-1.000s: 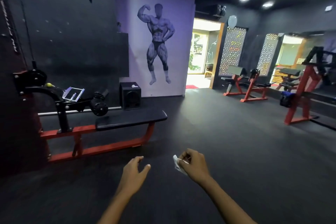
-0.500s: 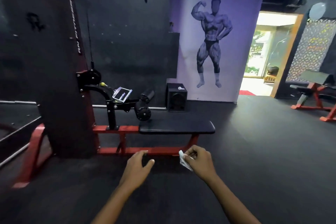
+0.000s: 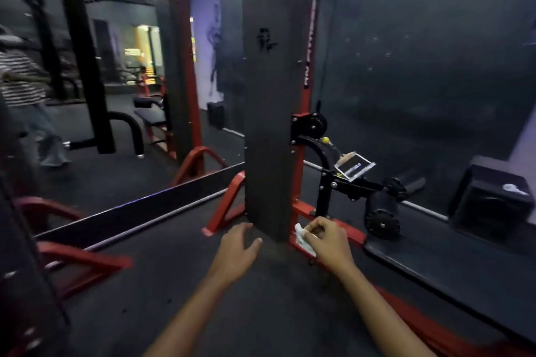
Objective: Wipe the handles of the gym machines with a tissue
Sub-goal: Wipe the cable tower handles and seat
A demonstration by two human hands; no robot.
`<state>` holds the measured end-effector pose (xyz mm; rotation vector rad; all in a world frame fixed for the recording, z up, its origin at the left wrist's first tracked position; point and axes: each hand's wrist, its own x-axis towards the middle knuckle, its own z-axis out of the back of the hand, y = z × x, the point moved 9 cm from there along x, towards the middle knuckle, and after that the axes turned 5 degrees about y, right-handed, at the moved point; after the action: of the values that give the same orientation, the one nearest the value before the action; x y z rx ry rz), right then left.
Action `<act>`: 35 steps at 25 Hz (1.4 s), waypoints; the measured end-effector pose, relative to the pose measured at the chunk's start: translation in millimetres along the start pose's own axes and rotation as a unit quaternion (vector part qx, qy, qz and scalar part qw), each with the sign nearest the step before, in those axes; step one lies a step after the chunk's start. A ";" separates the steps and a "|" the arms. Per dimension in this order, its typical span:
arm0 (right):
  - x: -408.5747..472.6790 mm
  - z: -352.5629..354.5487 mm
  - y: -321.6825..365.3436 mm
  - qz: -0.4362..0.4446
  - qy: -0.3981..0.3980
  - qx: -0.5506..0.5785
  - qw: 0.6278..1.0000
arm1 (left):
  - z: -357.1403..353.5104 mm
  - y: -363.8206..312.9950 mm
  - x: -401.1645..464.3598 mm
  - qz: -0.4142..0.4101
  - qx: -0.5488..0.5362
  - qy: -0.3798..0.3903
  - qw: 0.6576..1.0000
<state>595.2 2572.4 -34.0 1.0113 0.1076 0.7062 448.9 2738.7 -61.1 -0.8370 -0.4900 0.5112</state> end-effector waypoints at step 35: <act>573.6 -543.9 370.3 0.493 0.320 0.223 0.778 | 431.4 269.1 416.7 0.172 0.251 -0.428 0.851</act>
<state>643.0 3433.6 100.4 1.2160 0.3621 2.0708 454.6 3385.1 58.8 -0.1360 -0.9733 1.3039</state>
